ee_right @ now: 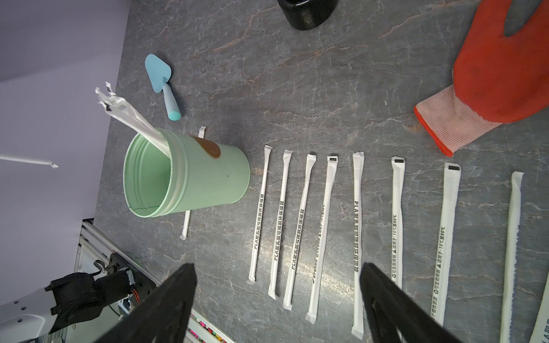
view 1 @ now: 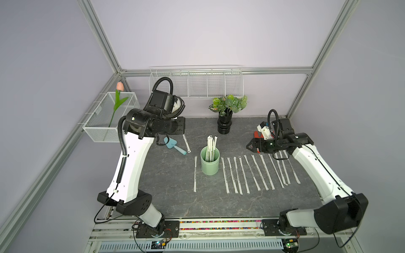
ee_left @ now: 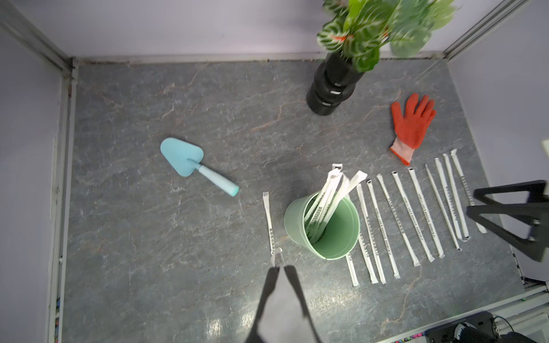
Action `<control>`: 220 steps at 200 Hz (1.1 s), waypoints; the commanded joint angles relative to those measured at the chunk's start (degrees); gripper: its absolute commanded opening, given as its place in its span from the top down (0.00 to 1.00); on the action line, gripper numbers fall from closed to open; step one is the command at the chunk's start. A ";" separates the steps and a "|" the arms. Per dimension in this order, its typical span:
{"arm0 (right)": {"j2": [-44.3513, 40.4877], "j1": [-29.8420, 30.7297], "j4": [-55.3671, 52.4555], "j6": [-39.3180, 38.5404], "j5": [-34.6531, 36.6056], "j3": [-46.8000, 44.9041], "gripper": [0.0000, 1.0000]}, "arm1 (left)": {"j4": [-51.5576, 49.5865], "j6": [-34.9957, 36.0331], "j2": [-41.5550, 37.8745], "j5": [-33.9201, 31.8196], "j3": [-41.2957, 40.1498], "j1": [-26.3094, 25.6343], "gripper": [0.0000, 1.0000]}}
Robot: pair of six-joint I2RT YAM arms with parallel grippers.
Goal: Take the straws out of the storage container
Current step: Pick up the straw from the container, then place the straw at the center of the board.
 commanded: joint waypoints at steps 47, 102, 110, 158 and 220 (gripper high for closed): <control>-2.58 0.42 -2.52 -1.66 2.95 -2.87 0.11 | -9.63 -2.43 13.27 -1.08 -4.61 1.96 1.00; -3.20 0.36 -1.81 -2.24 4.09 -5.13 0.11 | -7.22 -1.50 21.59 0.66 -10.56 1.99 1.00; -3.08 0.37 -1.82 -2.29 4.10 -5.37 0.11 | -6.83 -1.28 22.72 1.24 -10.79 2.00 1.00; -2.39 0.42 -1.30 -2.37 4.52 -6.19 0.11 | -6.31 0.74 28.62 4.22 -11.36 2.00 1.00; -1.44 0.43 -0.68 -2.41 4.06 -6.62 0.11 | -2.13 1.21 31.79 6.63 -16.28 1.96 1.00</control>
